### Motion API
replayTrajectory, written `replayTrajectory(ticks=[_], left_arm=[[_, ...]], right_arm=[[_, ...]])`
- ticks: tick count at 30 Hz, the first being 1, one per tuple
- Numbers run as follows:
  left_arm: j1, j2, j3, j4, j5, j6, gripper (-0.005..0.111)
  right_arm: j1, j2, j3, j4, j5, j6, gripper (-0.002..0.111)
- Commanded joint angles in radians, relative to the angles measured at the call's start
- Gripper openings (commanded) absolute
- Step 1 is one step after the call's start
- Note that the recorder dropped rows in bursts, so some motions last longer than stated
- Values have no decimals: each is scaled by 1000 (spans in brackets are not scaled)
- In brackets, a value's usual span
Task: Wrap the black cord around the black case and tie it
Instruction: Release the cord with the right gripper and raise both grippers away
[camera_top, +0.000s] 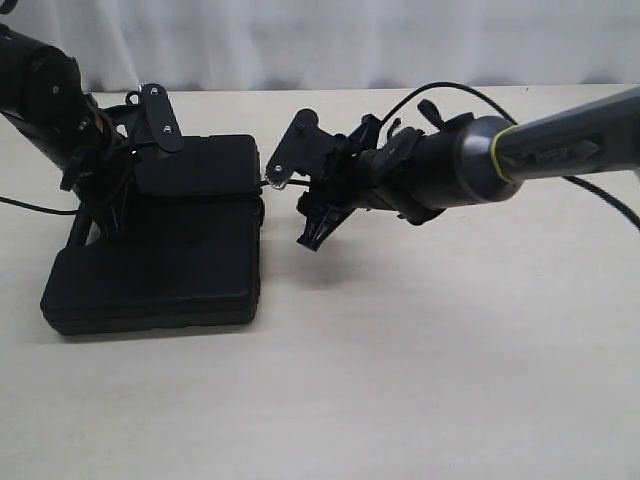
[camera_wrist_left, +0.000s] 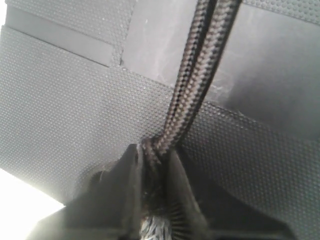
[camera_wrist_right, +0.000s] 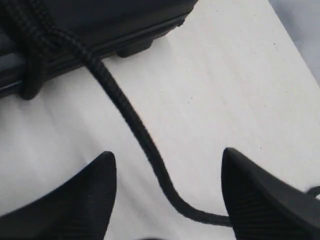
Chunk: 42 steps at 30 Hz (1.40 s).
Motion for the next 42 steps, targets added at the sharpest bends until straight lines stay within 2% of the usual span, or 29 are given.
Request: replayTrajectory(ticks=[1,3,4,6,7,13,16,21,25,30,35,42], left_arm=[[4,7,10,-8,25,-4,15],[4,7,10,-8,25,-4,15],[4,7,10,-8,25,-4,15],[4,7,10,-8,25,-4,15],[4,7,10,-8,25,-4,15],[4,7,10,-8,25,-4,15],[4,7,10,-8,25,-4,15],[4,7,10,-8,12,-4,16],[4,7,10,3,25,-4,26],[4,7,10,3,22,-4,28],[4,7,10,3,18,-4,43],[4,-4,10,10,25,-4,45]], right_arm=[[2,78,-74,0,-49,2,55],[2,96,-77,-2,-77,-6,44],[2,98,-77,-2,-95,-6,29],[2,98,-71,-2,-106,-6,8],[2,98,-71,-2,-106,-6,4],[2,94,-39,-2,-117,-17,4],[2,80,4,8,-224,-35,4],[2,54,52,136,-280,-182,4],[2,53,52,157,-265,-190,4],[2,53,52,162,-256,-190,4],[2,48,52,162,-254,-190,4],[2,10,52,195,-254,-190,4]])
